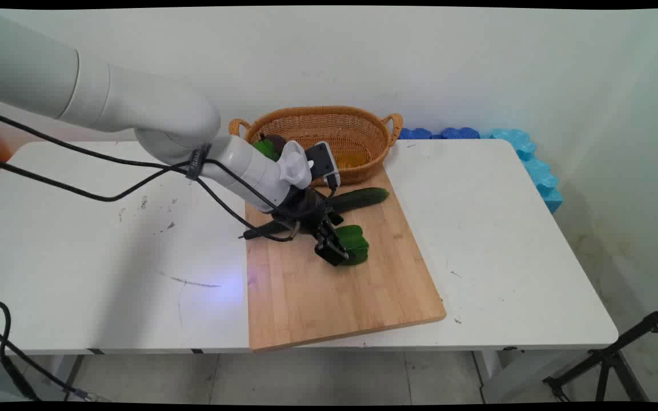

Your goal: Pick up the potato from the vegetable basket, then place the picked object on the cutting board

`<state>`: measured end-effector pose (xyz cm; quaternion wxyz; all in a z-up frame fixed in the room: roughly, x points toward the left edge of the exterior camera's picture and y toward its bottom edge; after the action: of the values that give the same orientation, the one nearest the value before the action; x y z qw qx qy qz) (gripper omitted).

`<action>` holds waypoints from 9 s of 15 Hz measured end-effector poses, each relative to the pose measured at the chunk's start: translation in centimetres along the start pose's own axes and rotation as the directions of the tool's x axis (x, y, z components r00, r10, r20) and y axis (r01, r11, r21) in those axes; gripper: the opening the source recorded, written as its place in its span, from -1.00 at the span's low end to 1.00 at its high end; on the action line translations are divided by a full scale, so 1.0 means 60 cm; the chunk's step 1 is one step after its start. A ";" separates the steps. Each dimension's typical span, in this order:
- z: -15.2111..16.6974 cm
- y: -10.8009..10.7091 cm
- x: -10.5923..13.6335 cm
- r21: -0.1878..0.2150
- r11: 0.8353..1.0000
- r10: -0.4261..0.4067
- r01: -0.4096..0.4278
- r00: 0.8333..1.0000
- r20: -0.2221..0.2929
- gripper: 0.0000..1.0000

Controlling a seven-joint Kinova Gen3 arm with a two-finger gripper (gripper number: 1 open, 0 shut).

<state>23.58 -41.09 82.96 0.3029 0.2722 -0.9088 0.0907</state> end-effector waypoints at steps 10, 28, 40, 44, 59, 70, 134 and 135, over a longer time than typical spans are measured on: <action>-0.031 -0.014 0.040 0.007 1.000 0.017 -0.017 0.999 -0.042 1.00; -0.042 -0.210 0.163 0.203 0.967 -0.130 0.152 0.984 -0.121 1.00; 0.032 -0.277 0.160 0.224 0.906 -0.348 0.358 0.934 -0.085 1.00; 0.046 -0.286 0.162 0.218 0.881 -0.415 0.420 0.907 -0.069 1.00; 0.068 -0.324 0.176 0.164 0.812 -0.567 0.561 0.824 -0.011 1.00; 0.060 -0.340 0.168 0.162 0.770 -0.629 0.617 0.777 0.032 1.00; 0.059 -0.345 0.168 0.122 0.748 -0.657 0.653 0.754 -0.004 -1.00; 0.050 -0.342 0.173 0.122 0.759 -0.643 0.640 0.766 -0.013 -1.00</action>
<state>26.41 -63.79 86.77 0.2852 0.5855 -0.7582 0.0316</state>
